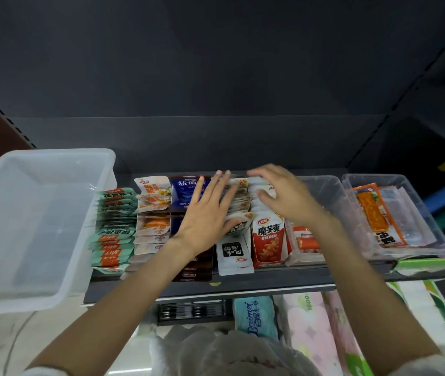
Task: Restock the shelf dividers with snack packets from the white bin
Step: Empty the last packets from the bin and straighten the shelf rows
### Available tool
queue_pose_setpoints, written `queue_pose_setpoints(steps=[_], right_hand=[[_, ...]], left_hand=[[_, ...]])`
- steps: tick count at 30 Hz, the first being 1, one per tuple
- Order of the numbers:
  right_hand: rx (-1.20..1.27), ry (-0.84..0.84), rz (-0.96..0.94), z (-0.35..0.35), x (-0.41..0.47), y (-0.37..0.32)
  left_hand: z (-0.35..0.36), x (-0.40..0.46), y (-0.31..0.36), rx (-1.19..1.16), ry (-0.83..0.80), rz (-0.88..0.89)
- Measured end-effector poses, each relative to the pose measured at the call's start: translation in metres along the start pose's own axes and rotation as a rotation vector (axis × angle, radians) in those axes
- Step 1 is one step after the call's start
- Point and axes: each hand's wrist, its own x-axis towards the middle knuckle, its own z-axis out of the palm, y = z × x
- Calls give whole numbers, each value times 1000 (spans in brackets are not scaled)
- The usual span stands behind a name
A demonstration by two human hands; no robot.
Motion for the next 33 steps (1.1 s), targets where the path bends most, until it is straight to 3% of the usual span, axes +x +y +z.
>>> queue_pose_setpoints(steps=[2,7,9,13,17,23,26,29,33], right_hand=[[-16,51,-67,15,-33,-6],[-296,-246,-256,63,-79,-6],[-391,-236,-289,79,-79,-3],[-447,-42,-403,86,-70,0],[-481,177,-255,69,-55,-7],[-451,256,-229,67,-46,-17],[-393,318,8,76,-50,-16],[-179,259,195,74,-49,-12],[126,141,95,44,-46,-14]], left_hand=[[0,2,-2,25,-26,25],[2,3,-6,-2,-33,52],[3,3,-7,-17,-49,56],[-1,2,-8,-40,-76,53],[-5,1,-12,-155,-114,89],[-23,-3,-20,-632,-236,80],[-27,-13,-11,-449,-315,118],[-18,-18,-2,-228,-301,104],[-12,-23,4,-191,-137,55]])
